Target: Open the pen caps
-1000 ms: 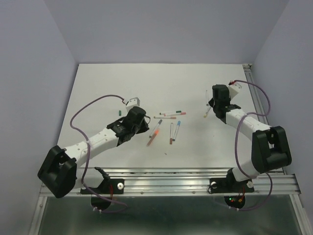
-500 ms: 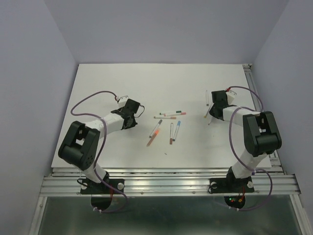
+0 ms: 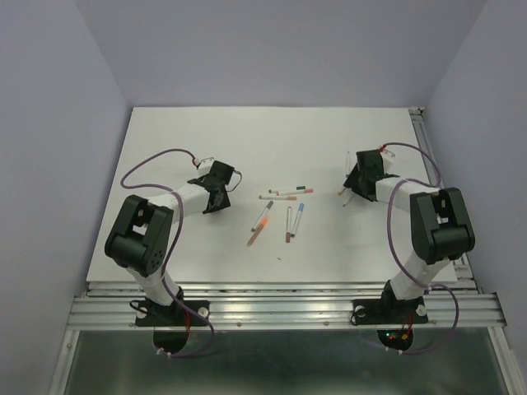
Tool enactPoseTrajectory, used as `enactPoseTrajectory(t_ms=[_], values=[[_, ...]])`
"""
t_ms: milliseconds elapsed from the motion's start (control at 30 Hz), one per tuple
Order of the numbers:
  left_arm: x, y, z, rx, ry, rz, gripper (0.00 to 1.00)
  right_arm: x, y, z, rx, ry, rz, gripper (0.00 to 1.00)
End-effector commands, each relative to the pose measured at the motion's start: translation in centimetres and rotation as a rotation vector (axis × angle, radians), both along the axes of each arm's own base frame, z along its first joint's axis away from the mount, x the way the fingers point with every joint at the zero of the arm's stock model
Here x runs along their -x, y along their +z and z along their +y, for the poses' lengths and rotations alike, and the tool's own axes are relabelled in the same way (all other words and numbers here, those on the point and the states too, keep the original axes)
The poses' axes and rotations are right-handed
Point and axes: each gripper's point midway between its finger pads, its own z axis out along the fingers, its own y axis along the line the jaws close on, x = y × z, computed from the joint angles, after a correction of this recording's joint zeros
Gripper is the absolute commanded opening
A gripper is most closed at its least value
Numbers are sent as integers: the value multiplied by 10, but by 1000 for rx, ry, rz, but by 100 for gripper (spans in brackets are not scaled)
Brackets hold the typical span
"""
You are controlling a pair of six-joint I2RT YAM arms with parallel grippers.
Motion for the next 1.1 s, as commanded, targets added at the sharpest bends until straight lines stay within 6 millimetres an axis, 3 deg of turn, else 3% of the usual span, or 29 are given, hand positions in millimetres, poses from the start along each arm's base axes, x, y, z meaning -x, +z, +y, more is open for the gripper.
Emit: enactPoseTrajectory(t_ms=[0, 33, 167, 200, 267, 333, 400, 433, 533, 700, 800, 867, 900, 933, 967, 1000, 1067], values=[[-4, 19, 3, -4, 2, -37, 56, -12, 42, 5, -42, 4, -84, 76], [-4, 22, 1, 7, -5, -38, 57, -12, 46, 6, -48, 8, -91, 87], [-3, 43, -8, 65, -42, -80, 65, -5, 72, 9, -70, 29, -140, 98], [-2, 49, -10, 82, -52, -93, 67, -3, 89, 11, -83, 40, -176, 100], [0, 70, -15, 132, -75, -143, 74, 3, 98, 21, -114, 102, -194, 100], [3, 92, -23, 191, -106, -202, 96, 12, 114, 32, -154, 170, -228, 100], [8, 102, -29, 240, -132, -232, 99, 22, 120, 41, -173, 222, -232, 100], [10, 119, -35, 287, -156, -280, 99, 27, 129, 43, -166, 231, -251, 100], [18, 138, -39, 349, -174, -336, 99, 48, 132, 56, -116, 257, -231, 100], [33, 144, -41, 410, -167, -365, 99, 80, 121, 115, -122, 323, -192, 100], [39, 142, -40, 430, -161, -369, 99, 85, 106, 148, -117, 374, -160, 100], [41, 138, -38, 427, -145, -365, 99, 82, 97, 159, -111, 362, -140, 100], [42, 135, -37, 427, -146, -360, 99, 84, 80, 165, -79, 366, -87, 100], [43, 135, -37, 426, -145, -358, 99, 76, 85, 169, -63, 353, -101, 100], [43, 135, -38, 431, -149, -357, 99, 76, 81, 174, -58, 344, -89, 100], [45, 133, -38, 433, -148, -355, 99, 77, 66, 174, -19, 334, -41, 100], [46, 131, -37, 432, -141, -353, 99, 75, 65, 185, -24, 317, -33, 100]])
